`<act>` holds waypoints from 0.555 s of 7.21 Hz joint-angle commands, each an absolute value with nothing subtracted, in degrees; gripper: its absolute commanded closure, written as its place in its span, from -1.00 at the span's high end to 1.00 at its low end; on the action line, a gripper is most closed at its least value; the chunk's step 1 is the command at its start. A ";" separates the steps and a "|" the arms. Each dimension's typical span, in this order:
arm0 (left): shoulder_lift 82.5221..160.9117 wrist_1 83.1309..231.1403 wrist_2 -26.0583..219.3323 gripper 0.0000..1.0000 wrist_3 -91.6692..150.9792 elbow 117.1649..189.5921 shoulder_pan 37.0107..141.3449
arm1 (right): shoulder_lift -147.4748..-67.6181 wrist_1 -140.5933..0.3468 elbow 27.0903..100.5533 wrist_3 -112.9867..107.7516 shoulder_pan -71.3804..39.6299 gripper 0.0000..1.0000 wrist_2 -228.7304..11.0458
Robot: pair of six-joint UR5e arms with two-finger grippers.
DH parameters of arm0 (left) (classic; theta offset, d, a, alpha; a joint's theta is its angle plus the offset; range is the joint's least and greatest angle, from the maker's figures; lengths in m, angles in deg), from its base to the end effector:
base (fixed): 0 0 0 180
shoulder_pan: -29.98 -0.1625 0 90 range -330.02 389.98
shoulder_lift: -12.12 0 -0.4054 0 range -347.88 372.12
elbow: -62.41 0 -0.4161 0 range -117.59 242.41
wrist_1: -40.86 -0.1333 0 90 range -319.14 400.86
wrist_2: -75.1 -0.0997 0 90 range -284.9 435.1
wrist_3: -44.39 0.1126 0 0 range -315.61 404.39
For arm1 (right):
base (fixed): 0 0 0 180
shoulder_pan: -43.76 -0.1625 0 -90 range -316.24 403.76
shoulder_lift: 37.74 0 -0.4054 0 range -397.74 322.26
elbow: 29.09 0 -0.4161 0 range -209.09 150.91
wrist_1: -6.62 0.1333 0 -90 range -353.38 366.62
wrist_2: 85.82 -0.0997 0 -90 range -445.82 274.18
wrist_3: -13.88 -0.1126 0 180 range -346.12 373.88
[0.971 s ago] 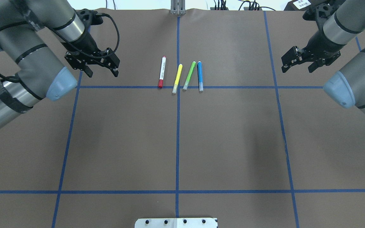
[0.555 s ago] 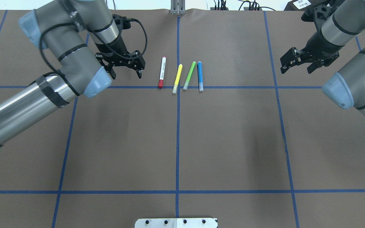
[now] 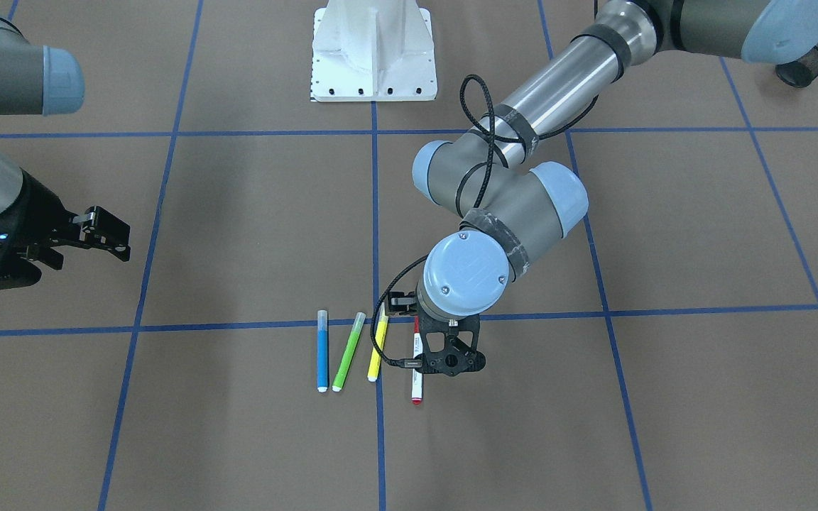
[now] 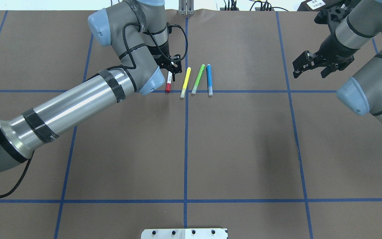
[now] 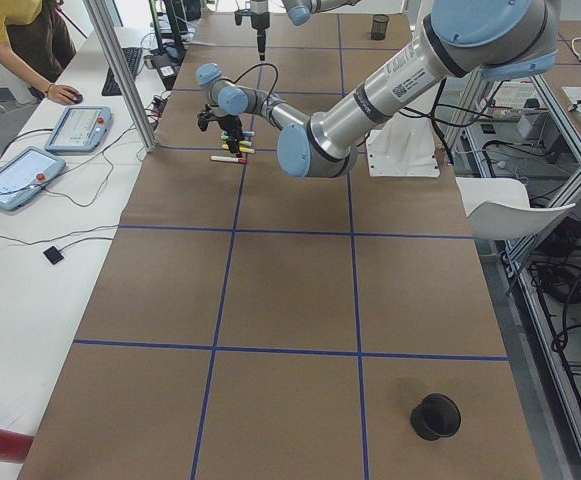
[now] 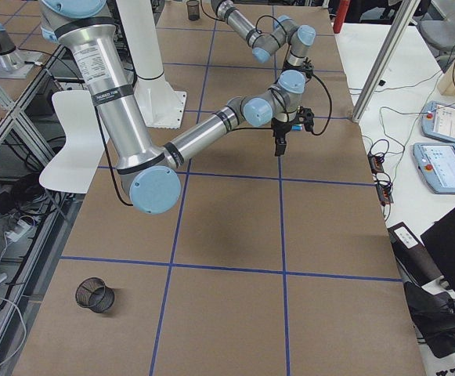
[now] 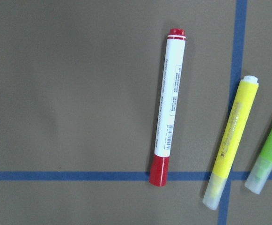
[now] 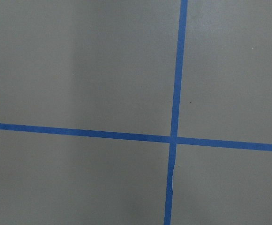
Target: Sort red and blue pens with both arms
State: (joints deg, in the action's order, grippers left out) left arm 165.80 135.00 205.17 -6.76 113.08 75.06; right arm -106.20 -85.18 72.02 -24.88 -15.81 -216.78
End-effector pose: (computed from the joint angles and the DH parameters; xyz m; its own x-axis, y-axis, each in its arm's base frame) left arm 0.5721 -0.6598 0.1989 0.6872 -0.0093 -0.7264 -0.1361 0.9805 -0.1414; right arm -0.2670 -0.5720 0.3370 0.6472 -0.0608 0.7599 0.0380 0.9981 0.0475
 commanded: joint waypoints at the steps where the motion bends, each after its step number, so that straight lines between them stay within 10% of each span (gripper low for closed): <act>1: 166.28 142.67 204.92 0.68 -6.77 106.56 74.98 | -106.21 -85.05 71.90 -24.88 -15.75 1.00 -216.78; 4: 167.16 144.74 204.30 0.57 -7.38 104.95 73.14 | -106.21 -85.05 71.90 -24.88 -15.75 1.00 -216.78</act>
